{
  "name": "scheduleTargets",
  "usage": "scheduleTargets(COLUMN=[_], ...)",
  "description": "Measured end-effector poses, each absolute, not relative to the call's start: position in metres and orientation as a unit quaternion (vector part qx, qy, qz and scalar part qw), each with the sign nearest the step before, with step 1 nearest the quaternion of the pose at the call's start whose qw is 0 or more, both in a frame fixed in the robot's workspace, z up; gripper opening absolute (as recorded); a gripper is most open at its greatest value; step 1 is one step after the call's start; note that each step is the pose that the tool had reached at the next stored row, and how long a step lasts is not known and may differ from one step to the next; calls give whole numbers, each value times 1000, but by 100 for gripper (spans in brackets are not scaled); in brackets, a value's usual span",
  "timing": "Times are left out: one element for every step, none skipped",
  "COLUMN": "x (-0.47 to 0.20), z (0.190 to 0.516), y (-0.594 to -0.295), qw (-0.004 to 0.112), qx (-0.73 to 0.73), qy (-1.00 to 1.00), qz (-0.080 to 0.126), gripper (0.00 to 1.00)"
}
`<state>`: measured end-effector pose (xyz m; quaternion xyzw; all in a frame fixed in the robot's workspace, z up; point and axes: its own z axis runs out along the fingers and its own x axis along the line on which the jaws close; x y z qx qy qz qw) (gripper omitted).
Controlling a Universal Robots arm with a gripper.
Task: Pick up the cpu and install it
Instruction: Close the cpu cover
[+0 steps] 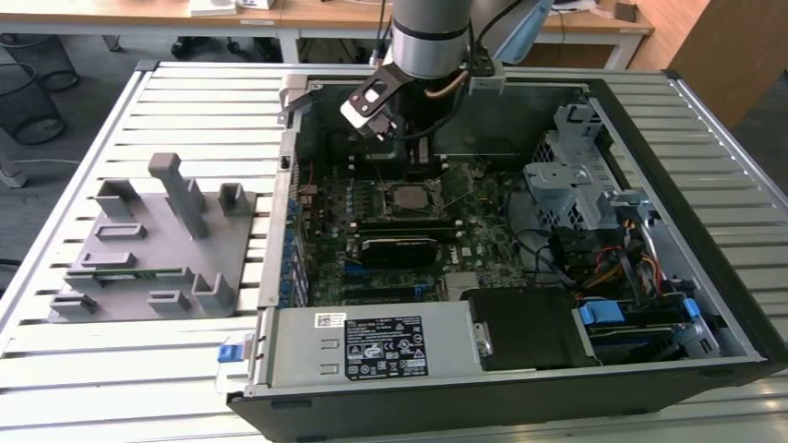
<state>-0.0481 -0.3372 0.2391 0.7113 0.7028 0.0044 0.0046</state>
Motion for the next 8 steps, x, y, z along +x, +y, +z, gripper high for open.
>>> scheduleTargets(x=[-48, -48, -48, -48, -48, -48, -48, -48], z=[241, 243, 244, 246, 247, 247, 248, 249], y=[-337, -337, -337, -337, -337, -337, -337, -337], qw=[5, 5, 5, 5, 5, 5, 4, 5], qx=[711, 711, 711, 711, 711, 711, 711, 711], qy=[703, 703, 703, 703, 703, 703, 703, 703], qz=[4, 4, 4, 4, 4, 4, 5, 5], gripper=[11, 11, 11, 11, 11, 11, 11, 11])
